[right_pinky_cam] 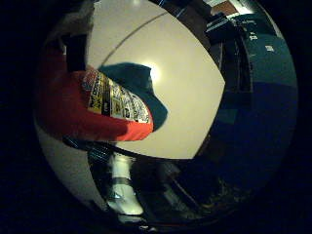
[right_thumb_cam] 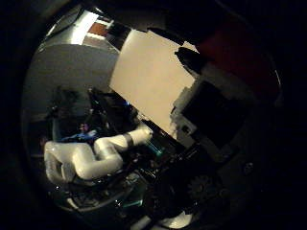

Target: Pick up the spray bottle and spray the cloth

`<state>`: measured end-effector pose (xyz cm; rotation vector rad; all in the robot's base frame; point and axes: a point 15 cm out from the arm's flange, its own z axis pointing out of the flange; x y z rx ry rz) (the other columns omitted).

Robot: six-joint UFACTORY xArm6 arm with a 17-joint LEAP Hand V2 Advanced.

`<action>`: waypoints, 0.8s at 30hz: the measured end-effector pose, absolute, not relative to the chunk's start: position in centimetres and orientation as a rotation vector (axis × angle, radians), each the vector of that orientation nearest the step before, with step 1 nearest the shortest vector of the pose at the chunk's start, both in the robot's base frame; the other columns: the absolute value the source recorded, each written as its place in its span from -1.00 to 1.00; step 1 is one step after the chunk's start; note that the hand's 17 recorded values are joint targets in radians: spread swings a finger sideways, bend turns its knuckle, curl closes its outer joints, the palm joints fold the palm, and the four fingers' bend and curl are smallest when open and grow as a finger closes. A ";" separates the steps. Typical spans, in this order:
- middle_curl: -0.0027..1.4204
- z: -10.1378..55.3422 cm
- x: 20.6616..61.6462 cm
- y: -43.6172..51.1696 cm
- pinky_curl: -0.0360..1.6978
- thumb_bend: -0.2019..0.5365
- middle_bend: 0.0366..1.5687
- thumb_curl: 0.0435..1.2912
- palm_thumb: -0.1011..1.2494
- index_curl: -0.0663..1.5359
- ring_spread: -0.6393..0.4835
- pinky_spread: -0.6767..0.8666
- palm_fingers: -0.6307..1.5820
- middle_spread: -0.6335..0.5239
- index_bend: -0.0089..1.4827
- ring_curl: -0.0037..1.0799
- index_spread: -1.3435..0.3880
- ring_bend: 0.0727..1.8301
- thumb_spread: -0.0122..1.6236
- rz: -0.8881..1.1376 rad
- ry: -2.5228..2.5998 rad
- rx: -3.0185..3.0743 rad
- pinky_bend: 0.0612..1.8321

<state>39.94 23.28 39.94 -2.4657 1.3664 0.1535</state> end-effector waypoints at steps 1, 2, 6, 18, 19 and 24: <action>-0.14 40.6 40.2 24.1 0.21 -0.49 0.74 0.14 0.73 -0.08 -0.15 -0.41 0.65 -0.03 0.63 0.14 0.35 0.57 0.15 0.160 1.338 -2.429 0.18; -0.14 41.3 40.3 24.8 0.21 -0.49 0.74 0.14 0.74 -0.08 -0.15 -0.41 0.65 -0.03 0.63 0.14 0.35 0.57 0.15 0.170 1.311 -2.396 0.18; -0.15 42.8 40.1 27.8 0.21 -0.49 0.75 0.14 0.74 -0.08 -0.15 -0.41 0.65 -0.03 0.63 0.14 0.35 0.57 0.15 0.263 1.197 -2.288 0.18; -0.15 41.9 39.4 32.2 0.21 -0.49 0.75 0.15 0.74 -0.08 -0.15 -0.39 0.65 -0.03 0.63 0.15 0.35 0.58 0.13 0.470 1.030 -2.004 0.18; -0.15 41.8 39.3 32.5 0.21 -0.49 0.75 0.16 0.74 -0.08 -0.15 -0.39 0.65 -0.03 0.63 0.15 0.35 0.58 0.13 0.480 1.015 -1.981 0.18; -0.15 40.1 38.6 33.2 0.22 -0.49 0.75 0.16 0.74 -0.08 -0.15 -0.39 0.65 -0.03 0.63 0.15 0.35 0.58 0.13 0.540 0.978 -1.907 0.17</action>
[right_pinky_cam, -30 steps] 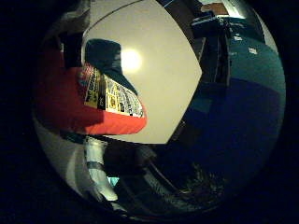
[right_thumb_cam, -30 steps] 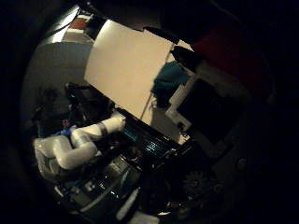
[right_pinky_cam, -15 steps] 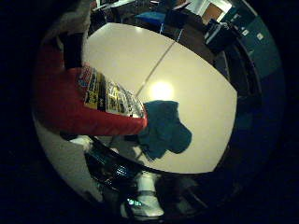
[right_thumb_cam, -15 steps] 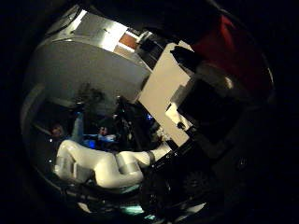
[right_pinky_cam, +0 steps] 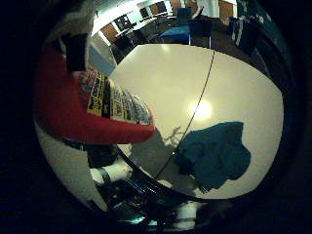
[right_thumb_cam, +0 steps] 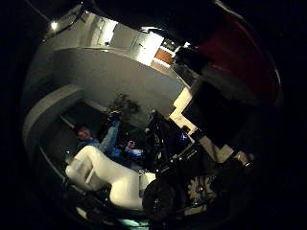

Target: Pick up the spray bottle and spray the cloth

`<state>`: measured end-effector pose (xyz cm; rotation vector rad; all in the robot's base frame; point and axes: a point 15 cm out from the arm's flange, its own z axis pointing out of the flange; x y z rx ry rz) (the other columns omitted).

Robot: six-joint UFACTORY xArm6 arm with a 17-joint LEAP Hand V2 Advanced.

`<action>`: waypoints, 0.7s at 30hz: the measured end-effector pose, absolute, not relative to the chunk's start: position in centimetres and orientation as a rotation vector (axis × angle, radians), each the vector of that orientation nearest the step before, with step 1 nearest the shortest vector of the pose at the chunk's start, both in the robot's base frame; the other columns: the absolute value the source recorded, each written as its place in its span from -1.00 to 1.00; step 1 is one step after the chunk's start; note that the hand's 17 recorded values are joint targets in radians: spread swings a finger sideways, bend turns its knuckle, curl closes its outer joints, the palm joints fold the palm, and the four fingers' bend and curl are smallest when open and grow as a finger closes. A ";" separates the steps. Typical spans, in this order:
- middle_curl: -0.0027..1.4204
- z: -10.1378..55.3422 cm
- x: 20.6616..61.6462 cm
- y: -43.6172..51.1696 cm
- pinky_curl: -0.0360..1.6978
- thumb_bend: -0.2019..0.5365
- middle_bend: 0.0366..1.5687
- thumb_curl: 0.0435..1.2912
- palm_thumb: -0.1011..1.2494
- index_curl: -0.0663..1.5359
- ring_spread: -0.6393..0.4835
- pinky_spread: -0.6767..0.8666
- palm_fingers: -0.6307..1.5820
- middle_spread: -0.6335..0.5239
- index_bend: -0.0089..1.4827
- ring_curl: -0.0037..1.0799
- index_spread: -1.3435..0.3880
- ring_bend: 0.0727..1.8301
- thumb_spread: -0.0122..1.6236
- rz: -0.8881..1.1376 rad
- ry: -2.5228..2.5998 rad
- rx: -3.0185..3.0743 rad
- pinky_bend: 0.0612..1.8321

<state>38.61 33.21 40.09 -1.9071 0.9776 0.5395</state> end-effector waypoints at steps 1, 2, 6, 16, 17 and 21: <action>-0.15 39.6 38.4 33.3 0.22 -0.49 0.75 0.16 0.74 -0.08 -0.15 -0.39 0.65 -0.03 0.63 0.15 0.35 0.58 0.13 0.550 0.972 -1.899 0.16; -0.15 39.2 38.3 33.4 0.23 -0.49 0.75 0.16 0.74 -0.08 -0.15 -0.39 0.65 -0.03 0.63 0.15 0.35 0.58 0.13 0.559 0.969 -1.891 0.16; -0.15 38.7 38.3 33.9 0.23 -0.50 0.75 0.17 0.73 -0.08 -0.15 -0.40 0.65 -0.03 0.63 0.15 0.36 0.58 0.14 0.583 0.934 -1.835 0.16; -0.15 36.8 39.6 34.9 0.24 -0.49 0.75 0.17 0.71 -0.07 -0.15 -0.40 0.65 -0.03 0.62 0.15 0.36 0.58 0.15 0.590 0.879 -1.784 0.15; -0.15 36.7 39.7 34.9 0.25 -0.49 0.75 0.17 0.71 -0.07 -0.15 -0.40 0.65 -0.03 0.62 0.15 0.36 0.58 0.15 0.586 0.870 -1.784 0.15; -0.15 35.3 40.0 35.0 0.25 -0.50 0.75 0.17 0.68 -0.07 -0.15 -0.40 0.65 -0.03 0.62 0.15 0.36 0.58 0.16 0.578 0.848 -1.798 0.15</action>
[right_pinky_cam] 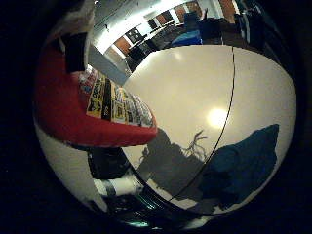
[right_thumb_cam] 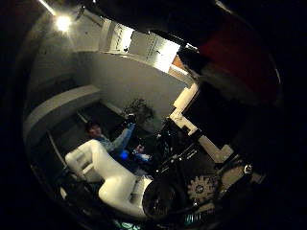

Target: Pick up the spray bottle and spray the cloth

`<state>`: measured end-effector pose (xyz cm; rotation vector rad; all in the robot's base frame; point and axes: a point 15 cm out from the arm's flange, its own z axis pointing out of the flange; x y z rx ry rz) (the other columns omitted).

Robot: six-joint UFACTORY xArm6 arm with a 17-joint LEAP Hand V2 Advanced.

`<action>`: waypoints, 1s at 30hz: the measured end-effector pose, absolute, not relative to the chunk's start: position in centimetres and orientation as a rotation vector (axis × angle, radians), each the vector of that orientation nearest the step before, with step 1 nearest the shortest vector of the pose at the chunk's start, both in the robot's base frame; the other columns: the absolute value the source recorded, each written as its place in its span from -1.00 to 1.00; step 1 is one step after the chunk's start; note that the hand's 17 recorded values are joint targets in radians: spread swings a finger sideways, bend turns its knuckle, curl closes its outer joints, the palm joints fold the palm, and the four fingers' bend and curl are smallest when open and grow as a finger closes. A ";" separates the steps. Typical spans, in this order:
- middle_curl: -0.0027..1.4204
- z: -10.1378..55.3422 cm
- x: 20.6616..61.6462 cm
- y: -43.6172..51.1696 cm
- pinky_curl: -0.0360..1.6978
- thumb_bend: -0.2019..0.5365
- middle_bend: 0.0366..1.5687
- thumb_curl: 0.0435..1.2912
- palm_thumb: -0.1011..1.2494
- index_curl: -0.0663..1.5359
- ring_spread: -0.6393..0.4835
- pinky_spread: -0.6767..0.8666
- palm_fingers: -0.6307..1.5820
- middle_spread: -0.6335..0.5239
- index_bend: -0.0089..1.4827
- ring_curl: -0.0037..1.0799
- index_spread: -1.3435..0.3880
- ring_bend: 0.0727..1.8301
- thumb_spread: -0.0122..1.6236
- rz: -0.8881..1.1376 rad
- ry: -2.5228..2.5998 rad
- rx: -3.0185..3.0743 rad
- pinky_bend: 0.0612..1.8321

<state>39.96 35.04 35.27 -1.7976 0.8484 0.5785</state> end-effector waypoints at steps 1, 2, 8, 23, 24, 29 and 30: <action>-0.15 34.9 40.0 35.1 0.25 -0.50 0.75 0.17 0.67 -0.07 -0.15 -0.40 0.65 -0.03 0.62 0.15 0.36 0.58 0.16 0.579 0.846 -1.802 0.15; -0.15 34.4 40.0 35.0 0.25 -0.49 0.75 0.17 0.67 -0.07 -0.15 -0.40 0.65 -0.03 0.62 0.15 0.36 0.58 0.16 0.580 0.845 -1.807 0.15; -0.15 32.0 40.1 35.1 0.25 -0.49 0.75 0.17 0.67 -0.07 -0.15 -0.40 0.65 -0.03 0.61 0.14 0.36 0.58 0.17 0.594 0.850 -1.833 0.15; -0.15 26.1 40.4 34.9 0.25 -0.50 0.75 0.15 0.65 -0.08 -0.15 -0.41 0.65 -0.03 0.62 0.14 0.36 0.57 0.17 0.612 0.877 -1.921 0.14; -0.16 26.0 40.5 34.8 0.24 -0.52 0.74 0.14 0.63 -0.08 -0.15 -0.41 0.65 -0.03 0.61 0.13 0.36 0.57 0.16 0.611 0.879 -1.921 0.13; -0.20 25.6 41.0 34.1 0.11 -0.56 0.61 0.08 0.46 -0.13 -0.16 -0.49 0.58 -0.05 0.33 0.04 0.32 0.48 0.01 0.603 0.892 -1.920 0.08; -0.21 25.5 40.9 34.1 0.07 -0.57 0.57 0.06 0.43 -0.15 -0.18 -0.53 0.54 -0.06 0.20 0.01 0.30 0.43 -0.04 0.603 0.890 -1.921 0.08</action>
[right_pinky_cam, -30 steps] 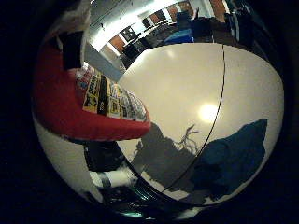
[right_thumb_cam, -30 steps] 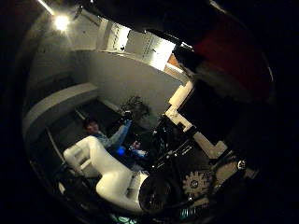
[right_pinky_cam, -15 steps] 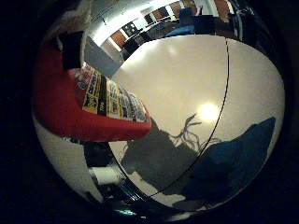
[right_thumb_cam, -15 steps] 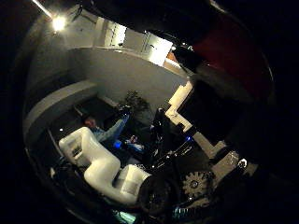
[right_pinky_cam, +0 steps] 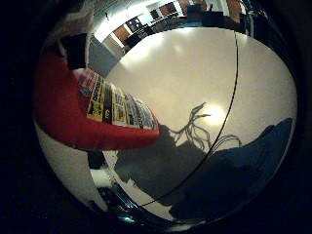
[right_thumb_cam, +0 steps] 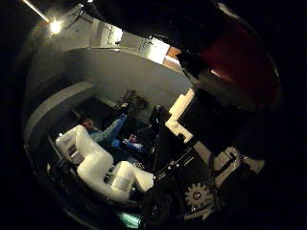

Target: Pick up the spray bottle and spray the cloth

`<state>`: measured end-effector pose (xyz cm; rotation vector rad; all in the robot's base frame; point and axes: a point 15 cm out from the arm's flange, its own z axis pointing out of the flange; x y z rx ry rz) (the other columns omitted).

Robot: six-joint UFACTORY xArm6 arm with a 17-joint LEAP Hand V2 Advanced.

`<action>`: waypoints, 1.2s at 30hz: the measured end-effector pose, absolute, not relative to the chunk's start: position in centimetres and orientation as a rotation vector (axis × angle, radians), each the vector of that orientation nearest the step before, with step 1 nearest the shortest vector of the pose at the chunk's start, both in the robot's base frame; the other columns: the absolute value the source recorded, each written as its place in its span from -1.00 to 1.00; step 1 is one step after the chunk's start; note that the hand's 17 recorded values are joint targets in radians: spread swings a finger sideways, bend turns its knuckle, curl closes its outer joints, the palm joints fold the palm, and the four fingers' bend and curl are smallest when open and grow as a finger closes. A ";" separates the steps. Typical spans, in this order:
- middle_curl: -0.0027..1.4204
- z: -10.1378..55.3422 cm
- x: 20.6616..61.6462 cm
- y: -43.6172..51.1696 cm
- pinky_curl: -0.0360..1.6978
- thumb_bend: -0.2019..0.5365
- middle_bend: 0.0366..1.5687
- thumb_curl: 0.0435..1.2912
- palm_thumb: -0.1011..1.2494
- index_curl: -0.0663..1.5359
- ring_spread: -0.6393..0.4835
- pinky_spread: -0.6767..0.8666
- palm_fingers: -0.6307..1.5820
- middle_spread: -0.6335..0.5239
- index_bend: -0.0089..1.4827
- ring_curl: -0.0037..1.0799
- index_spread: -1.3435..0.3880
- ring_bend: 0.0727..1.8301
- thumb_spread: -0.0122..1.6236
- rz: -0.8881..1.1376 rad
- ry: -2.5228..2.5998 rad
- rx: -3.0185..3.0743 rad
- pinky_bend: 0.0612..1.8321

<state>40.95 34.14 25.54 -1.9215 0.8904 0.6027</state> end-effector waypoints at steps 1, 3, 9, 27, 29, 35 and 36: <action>-0.23 25.5 40.9 34.1 0.05 -0.57 0.51 0.04 0.40 -0.16 -0.19 -0.56 0.47 -0.07 0.06 0.00 0.28 0.41 -0.06 0.602 0.890 -1.927 0.09; -0.25 25.0 40.8 33.7 0.03 -0.55 0.41 0.01 0.39 -0.18 -0.23 -0.59 0.37 -0.10 -0.12 -0.02 0.25 0.41 -0.04 0.598 0.887 -1.953 0.08; -0.34 24.2 40.9 32.5 -0.01 -0.53 0.01 -0.16 0.32 -0.23 -0.23 -0.51 -0.11 -0.16 -0.40 -0.09 0.12 0.29 0.17 0.581 0.887 -2.005 -0.07; -0.56 24.3 42.0 29.9 -0.46 -0.53 -0.73 -0.46 0.17 -0.45 0.36 0.34 -0.35 0.22 -0.75 -0.55 0.20 -0.50 0.22 0.526 0.895 -2.061 -0.57; -0.56 24.4 42.3 29.0 -0.48 -0.53 -0.76 -0.47 0.17 -0.47 0.37 0.34 -0.34 0.23 -0.77 -0.56 0.21 -0.53 0.22 0.514 0.908 -2.072 -0.58; -0.54 26.3 43.1 27.0 -0.53 -0.52 -0.79 -0.49 0.16 -0.51 0.40 0.33 -0.32 0.26 -0.77 -0.55 0.24 -0.56 0.22 0.457 0.920 -2.074 -0.58; -0.54 26.7 43.1 26.6 -0.54 -0.52 -0.79 -0.50 0.16 -0.52 0.41 0.34 -0.32 0.27 -0.77 -0.55 0.25 -0.57 0.22 0.444 0.921 -2.080 -0.58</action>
